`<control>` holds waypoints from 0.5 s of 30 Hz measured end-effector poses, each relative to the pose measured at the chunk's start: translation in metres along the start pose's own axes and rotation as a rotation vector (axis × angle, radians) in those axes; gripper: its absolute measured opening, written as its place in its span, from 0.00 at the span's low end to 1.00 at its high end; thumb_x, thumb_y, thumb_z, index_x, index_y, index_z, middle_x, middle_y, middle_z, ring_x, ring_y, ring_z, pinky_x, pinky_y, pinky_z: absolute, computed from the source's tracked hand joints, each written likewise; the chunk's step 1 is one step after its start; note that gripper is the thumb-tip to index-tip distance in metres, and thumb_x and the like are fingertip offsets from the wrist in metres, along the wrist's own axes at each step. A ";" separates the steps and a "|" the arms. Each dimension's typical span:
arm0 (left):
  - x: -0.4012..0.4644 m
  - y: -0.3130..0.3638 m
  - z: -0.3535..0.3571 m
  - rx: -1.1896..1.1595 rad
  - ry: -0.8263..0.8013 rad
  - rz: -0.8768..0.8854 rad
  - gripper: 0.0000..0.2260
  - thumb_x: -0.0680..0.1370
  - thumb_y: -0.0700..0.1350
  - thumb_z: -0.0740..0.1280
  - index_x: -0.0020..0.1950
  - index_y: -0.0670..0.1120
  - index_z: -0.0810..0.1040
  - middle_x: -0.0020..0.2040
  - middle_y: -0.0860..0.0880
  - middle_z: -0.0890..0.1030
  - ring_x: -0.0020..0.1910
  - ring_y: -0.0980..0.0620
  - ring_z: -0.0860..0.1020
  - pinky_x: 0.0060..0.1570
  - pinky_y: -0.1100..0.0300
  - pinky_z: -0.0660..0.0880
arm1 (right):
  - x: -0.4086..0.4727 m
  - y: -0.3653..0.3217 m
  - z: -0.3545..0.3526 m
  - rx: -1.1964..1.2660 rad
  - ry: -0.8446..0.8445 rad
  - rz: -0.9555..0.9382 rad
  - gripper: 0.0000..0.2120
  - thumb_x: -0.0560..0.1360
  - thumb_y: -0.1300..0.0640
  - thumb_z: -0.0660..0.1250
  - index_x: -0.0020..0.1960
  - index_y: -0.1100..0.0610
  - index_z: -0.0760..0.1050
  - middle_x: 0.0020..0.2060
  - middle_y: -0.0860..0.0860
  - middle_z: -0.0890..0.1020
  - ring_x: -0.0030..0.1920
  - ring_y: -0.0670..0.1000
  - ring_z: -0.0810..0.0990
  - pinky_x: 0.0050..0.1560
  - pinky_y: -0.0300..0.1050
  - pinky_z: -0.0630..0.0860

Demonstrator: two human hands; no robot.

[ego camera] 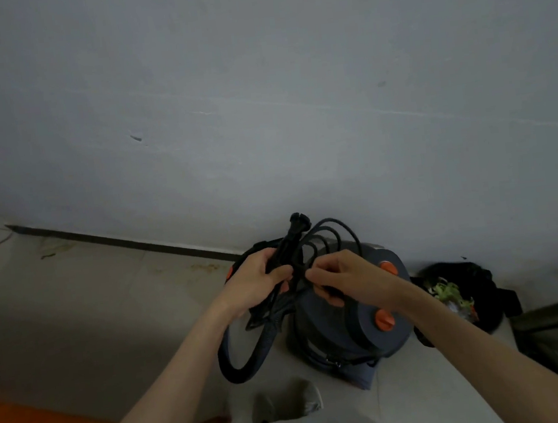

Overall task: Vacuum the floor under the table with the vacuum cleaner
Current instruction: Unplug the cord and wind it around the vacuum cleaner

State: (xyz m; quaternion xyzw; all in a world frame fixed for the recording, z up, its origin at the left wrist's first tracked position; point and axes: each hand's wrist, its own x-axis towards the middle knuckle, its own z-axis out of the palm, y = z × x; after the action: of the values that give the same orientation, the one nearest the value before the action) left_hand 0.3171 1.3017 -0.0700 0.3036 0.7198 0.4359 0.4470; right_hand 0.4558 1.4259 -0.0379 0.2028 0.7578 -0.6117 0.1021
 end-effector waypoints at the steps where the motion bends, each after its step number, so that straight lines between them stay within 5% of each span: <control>1: 0.001 -0.001 0.001 0.018 0.006 0.009 0.02 0.79 0.39 0.63 0.51 0.45 0.74 0.34 0.52 0.78 0.31 0.57 0.76 0.37 0.64 0.73 | 0.000 -0.002 -0.001 0.001 -0.005 0.020 0.16 0.81 0.58 0.59 0.35 0.57 0.69 0.29 0.54 0.73 0.24 0.46 0.68 0.31 0.38 0.68; 7: 0.001 -0.007 0.003 0.087 0.019 -0.002 0.10 0.78 0.40 0.65 0.56 0.48 0.68 0.37 0.51 0.78 0.29 0.61 0.77 0.34 0.69 0.73 | 0.000 -0.017 -0.016 -0.136 0.184 0.124 0.14 0.79 0.59 0.65 0.34 0.56 0.76 0.21 0.46 0.76 0.19 0.43 0.71 0.26 0.33 0.69; 10: -0.001 -0.007 0.005 0.098 0.017 -0.020 0.11 0.76 0.41 0.68 0.53 0.45 0.66 0.35 0.52 0.79 0.26 0.62 0.76 0.31 0.70 0.71 | 0.006 -0.027 -0.025 0.140 0.217 0.136 0.07 0.78 0.65 0.65 0.43 0.60 0.79 0.25 0.50 0.80 0.23 0.44 0.77 0.29 0.34 0.74; 15: -0.003 0.001 0.007 0.156 -0.047 0.017 0.10 0.74 0.43 0.71 0.49 0.48 0.70 0.34 0.53 0.79 0.30 0.60 0.77 0.36 0.67 0.73 | 0.024 -0.044 -0.032 0.460 0.015 0.177 0.09 0.78 0.70 0.60 0.48 0.64 0.78 0.38 0.54 0.85 0.37 0.47 0.84 0.37 0.36 0.78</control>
State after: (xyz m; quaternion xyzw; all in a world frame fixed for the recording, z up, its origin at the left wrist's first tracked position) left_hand 0.3248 1.3018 -0.0696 0.3539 0.7382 0.3749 0.4350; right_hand 0.4185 1.4540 -0.0011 0.2911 0.5784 -0.7553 0.1008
